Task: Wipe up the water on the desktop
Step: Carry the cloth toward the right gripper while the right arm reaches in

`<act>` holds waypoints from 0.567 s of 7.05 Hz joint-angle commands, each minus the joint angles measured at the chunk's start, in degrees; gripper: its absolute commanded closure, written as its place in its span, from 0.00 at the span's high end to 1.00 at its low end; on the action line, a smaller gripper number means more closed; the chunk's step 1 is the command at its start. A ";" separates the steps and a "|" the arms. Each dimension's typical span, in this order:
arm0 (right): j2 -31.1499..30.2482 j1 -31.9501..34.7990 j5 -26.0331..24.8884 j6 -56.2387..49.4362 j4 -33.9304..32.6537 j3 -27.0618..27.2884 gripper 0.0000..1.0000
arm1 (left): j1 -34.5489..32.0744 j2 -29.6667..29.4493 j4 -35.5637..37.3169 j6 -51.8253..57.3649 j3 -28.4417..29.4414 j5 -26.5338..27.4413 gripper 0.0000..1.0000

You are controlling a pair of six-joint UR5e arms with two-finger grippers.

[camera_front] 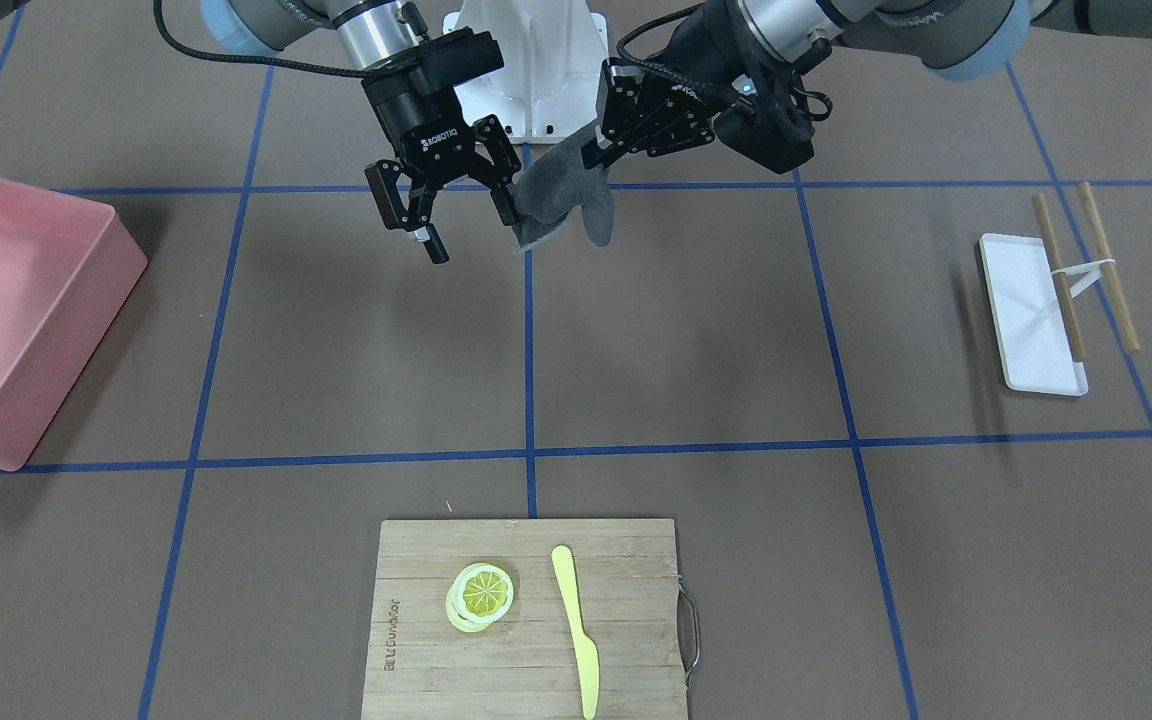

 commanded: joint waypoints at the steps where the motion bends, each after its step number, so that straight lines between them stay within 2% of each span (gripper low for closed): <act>1: 0.04 -0.17 -0.16 -0.13 0.07 0.29 0.98 | -0.17 0.57 0.15 4.91 3.17 0.52 0.00; 4: 0.04 -0.52 -0.25 -0.13 0.07 -0.24 0.98 | -0.26 -0.30 0.15 5.56 3.46 0.26 0.00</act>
